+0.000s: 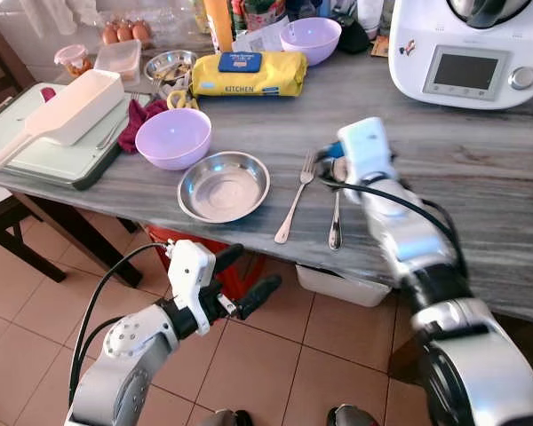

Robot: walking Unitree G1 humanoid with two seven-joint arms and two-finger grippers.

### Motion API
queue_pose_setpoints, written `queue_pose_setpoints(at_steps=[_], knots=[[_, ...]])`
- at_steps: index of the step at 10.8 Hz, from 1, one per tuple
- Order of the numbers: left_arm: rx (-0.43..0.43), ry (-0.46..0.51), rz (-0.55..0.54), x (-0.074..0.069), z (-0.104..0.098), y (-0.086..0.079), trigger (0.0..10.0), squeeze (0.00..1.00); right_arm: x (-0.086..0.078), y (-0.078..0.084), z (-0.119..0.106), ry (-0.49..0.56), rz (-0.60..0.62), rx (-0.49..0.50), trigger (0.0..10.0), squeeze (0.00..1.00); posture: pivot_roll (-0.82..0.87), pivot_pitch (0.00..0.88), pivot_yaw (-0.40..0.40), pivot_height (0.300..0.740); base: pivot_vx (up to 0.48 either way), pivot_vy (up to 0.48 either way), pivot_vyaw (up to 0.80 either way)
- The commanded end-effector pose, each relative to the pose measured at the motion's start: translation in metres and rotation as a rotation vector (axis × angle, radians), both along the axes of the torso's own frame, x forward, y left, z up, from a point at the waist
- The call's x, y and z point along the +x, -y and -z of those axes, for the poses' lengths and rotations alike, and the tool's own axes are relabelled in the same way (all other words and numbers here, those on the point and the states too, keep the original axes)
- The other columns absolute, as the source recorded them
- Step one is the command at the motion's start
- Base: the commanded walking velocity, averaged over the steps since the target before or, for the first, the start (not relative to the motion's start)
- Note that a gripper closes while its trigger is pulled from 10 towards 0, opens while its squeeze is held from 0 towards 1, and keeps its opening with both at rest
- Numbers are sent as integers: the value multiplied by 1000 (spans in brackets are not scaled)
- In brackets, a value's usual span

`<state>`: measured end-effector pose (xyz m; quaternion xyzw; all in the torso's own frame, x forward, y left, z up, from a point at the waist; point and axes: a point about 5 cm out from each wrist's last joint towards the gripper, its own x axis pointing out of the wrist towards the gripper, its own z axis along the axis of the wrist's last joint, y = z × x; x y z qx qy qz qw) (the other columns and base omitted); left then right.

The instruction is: Setting the table

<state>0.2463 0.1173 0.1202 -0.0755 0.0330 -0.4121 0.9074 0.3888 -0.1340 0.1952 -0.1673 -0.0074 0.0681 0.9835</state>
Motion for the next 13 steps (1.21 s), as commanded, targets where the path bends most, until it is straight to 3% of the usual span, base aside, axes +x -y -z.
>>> queue_pose_setpoints(at_steps=[1,4,8,13], knots=[[20,-6,-9,1,2,-2,10000,0,-5,3,0,1,18,4,10000,0,-57,155,125,740,0,0,0],[18,-5,-2,3,3,-1,10000,0,-37,22,21,-62,77,-1,10000,0,-70,154,132,740,0,0,0],[17,-2,2,3,4,-2,10000,0,-61,38,29,-106,168,-15,10000,0,-80,156,140,740,0,0,0],[17,-4,9,2,5,-2,10000,0,-64,30,42,-202,133,50,10000,0,-77,165,139,740,0,0,0]])
